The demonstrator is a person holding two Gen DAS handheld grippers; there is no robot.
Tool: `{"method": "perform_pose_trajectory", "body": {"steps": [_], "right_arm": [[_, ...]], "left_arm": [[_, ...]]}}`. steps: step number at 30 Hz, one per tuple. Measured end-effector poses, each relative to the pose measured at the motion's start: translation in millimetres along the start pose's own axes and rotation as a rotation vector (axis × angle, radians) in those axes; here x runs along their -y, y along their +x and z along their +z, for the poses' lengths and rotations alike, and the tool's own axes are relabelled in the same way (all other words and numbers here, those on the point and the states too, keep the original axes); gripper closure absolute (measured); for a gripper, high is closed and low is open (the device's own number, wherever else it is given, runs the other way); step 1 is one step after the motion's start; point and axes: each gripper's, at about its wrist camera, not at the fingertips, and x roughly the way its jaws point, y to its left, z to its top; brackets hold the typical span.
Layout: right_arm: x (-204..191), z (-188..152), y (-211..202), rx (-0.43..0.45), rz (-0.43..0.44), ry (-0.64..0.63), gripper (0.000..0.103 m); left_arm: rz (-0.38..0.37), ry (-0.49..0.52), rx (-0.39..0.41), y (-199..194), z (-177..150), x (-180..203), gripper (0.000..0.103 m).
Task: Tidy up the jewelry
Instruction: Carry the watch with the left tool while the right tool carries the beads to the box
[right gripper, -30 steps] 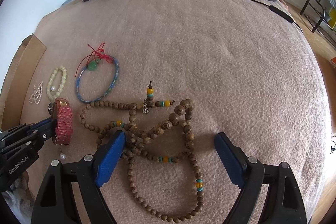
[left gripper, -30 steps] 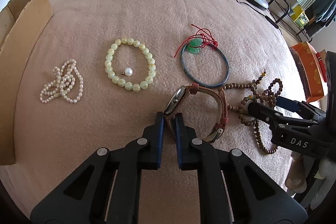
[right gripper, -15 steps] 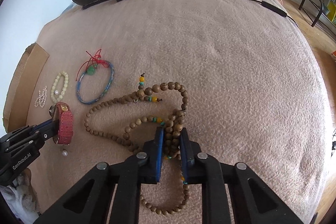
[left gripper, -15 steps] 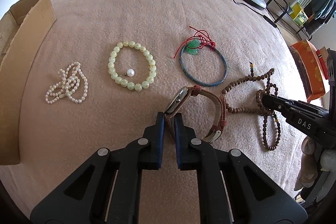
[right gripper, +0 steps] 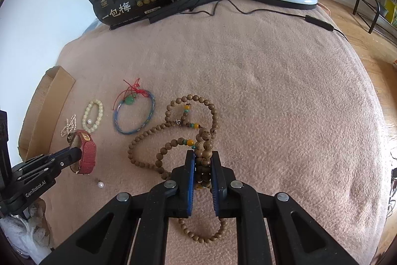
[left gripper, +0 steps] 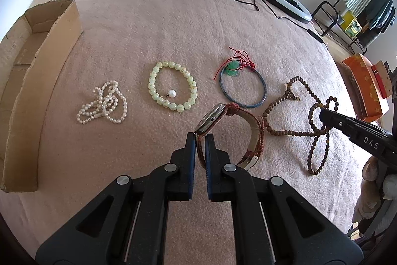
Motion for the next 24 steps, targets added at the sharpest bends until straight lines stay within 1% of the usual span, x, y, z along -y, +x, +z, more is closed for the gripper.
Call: {"method": "perform_pose_trajectory", "body": {"steps": [9, 15, 19, 24], "right_arm": [[-6, 6, -40, 0.107, 0.015, 0.005, 0.093], [-18, 8, -72, 0.189, 0.021, -0.006, 0.093], [-25, 8, -86, 0.221, 0.031, -0.008, 0.094], [-34, 5, -99, 0.253, 0.005, -0.038, 0.094]], "left_arm": [[-0.015, 0.011, 0.046, -25, -2, -2, 0.098], [-0.017, 0.024, 0.094, -47, -1, -4, 0.098], [-0.015, 0.025, 0.125, -63, -1, -9, 0.098], [-0.014, 0.023, 0.158, -82, -4, -18, 0.098]]}}
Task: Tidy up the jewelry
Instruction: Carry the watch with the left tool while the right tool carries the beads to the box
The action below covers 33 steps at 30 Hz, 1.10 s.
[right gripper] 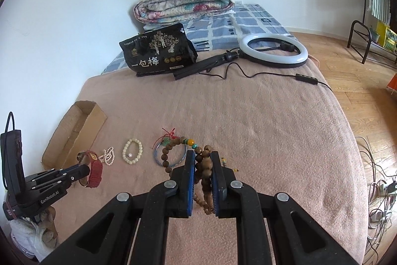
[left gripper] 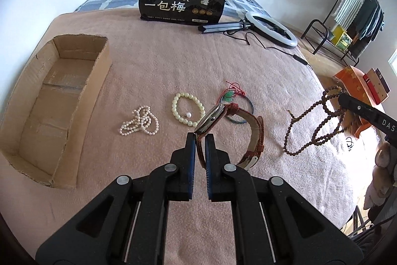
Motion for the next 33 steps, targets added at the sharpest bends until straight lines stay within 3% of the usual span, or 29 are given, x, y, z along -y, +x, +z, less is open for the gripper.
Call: {"method": "perform_pose_trajectory", "body": {"steps": [16, 33], "right_arm": [[-40, -2, -34, 0.06, 0.005, -0.121, 0.094], [-130, 36, -32, 0.1, 0.143, -0.238, 0.094]], "left_arm": [[0.058, -0.069, 0.088, -50, 1, -56, 0.098], [0.157, -0.185, 0.115, -76, -12, -132, 0.098]]}}
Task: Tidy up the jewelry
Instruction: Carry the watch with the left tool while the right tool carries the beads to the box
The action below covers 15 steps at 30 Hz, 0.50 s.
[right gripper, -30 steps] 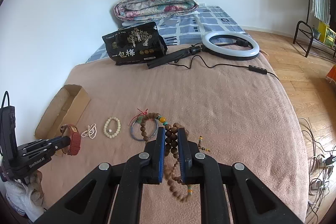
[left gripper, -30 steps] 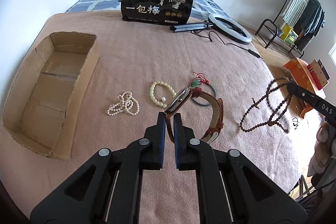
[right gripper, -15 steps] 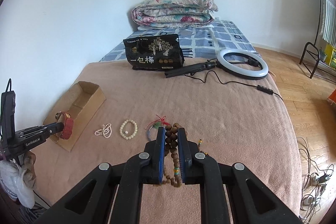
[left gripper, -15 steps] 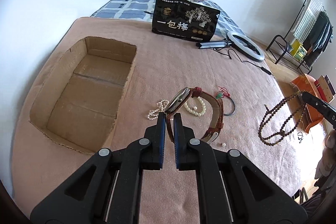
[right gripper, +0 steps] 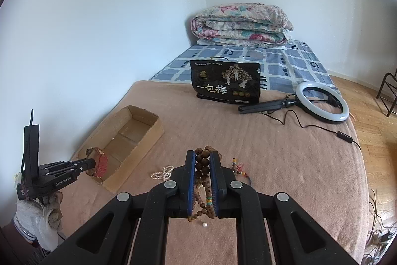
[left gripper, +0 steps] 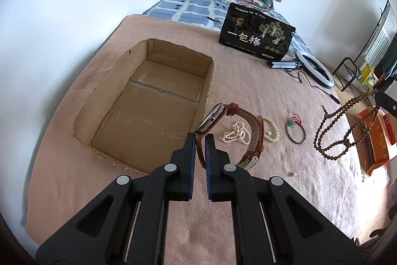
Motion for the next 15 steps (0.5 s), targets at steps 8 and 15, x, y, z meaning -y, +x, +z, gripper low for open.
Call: {"method": "perform_pose_trajectory", "body": {"steps": [8, 15], "right_arm": [[-44, 26, 20, 0.011, 0.071, -0.044, 0.094], [-85, 46, 43, 0.011, 0.124, -0.083, 0.094]], "left_arm": [[0.056, -0.05, -0.018, 5, -6, -40, 0.098], [0.088, -0.101, -0.046, 18, -9, -67, 0.098]]}}
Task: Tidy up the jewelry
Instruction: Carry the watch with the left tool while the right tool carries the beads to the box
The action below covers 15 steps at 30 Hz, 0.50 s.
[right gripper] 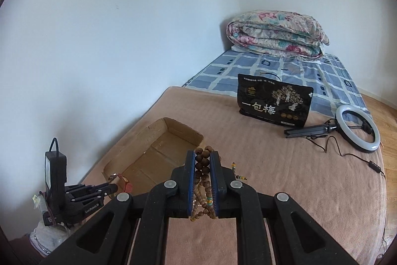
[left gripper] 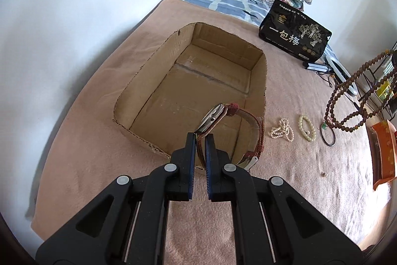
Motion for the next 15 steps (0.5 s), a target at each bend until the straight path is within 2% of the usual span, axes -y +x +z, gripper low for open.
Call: {"method": "perform_pose_trajectory", "body": {"steps": [15], "right_arm": [[-58, 33, 65, -0.029, 0.083, -0.055, 0.094]], "left_arm": [[0.024, -0.03, -0.032, 21, 5, -5, 0.098]]}}
